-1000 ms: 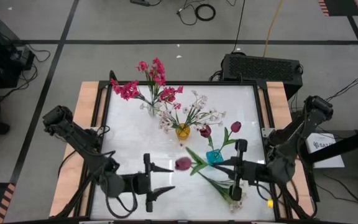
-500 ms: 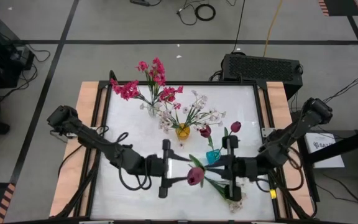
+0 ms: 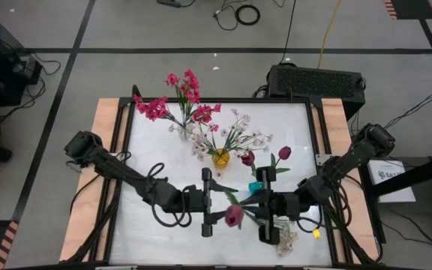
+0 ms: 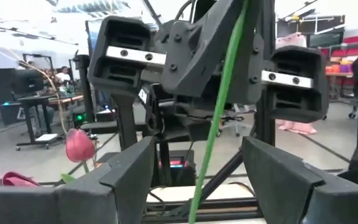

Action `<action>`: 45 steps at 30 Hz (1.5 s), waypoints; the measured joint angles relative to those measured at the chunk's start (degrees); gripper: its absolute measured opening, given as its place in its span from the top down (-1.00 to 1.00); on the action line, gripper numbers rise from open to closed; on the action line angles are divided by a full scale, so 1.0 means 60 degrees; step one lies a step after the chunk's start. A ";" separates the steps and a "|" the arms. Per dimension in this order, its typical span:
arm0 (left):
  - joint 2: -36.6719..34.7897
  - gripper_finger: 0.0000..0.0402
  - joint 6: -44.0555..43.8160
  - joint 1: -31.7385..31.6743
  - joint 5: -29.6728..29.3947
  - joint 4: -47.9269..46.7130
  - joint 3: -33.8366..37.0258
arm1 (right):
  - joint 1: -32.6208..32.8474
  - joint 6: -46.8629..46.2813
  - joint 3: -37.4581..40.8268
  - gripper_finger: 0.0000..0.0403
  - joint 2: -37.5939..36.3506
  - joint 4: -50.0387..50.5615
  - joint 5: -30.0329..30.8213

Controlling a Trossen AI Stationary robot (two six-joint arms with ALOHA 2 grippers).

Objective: Sort flowers into vase by color
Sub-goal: Put the red flower into the blue vase

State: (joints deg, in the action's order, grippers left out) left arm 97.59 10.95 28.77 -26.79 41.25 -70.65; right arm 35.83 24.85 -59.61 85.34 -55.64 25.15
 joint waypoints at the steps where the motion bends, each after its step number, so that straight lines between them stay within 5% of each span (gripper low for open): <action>1: 0.0002 -0.24 -0.0006 -0.0006 0.0083 0.0005 0.0000 | -0.0023 0.0022 0.0000 1.00 0.0000 0.0017 -0.0004; 12: 0.0424 -0.04 -0.0531 -0.0442 0.1237 0.0216 0.0000 | -0.0283 -0.0281 0.0000 1.00 0.0000 0.0285 -0.0293; 26: 0.0443 0.92 0.0162 -0.0414 0.1256 0.0284 0.0000 | -0.0278 -0.0243 0.0000 1.00 0.0000 0.0387 -0.0228; 31: 0.0347 0.92 0.0262 -0.0330 0.1221 -0.0103 0.0000 | -0.0175 -0.0316 0.0000 0.93 -0.0004 0.0581 -0.0212; 40: 0.0152 0.96 0.0072 -0.0272 0.0906 -0.1572 0.0000 | -0.0006 -0.0545 0.0000 0.37 -0.0327 0.1381 0.0830; 45: 0.0152 0.96 -0.0021 -0.0290 0.0663 -0.1931 0.0007 | 0.0051 -0.0531 0.0000 0.25 -0.0523 0.1644 0.0866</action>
State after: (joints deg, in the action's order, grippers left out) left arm 98.50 10.83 27.03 -22.82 29.67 -70.61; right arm 36.13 21.67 -59.61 82.20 -45.77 30.35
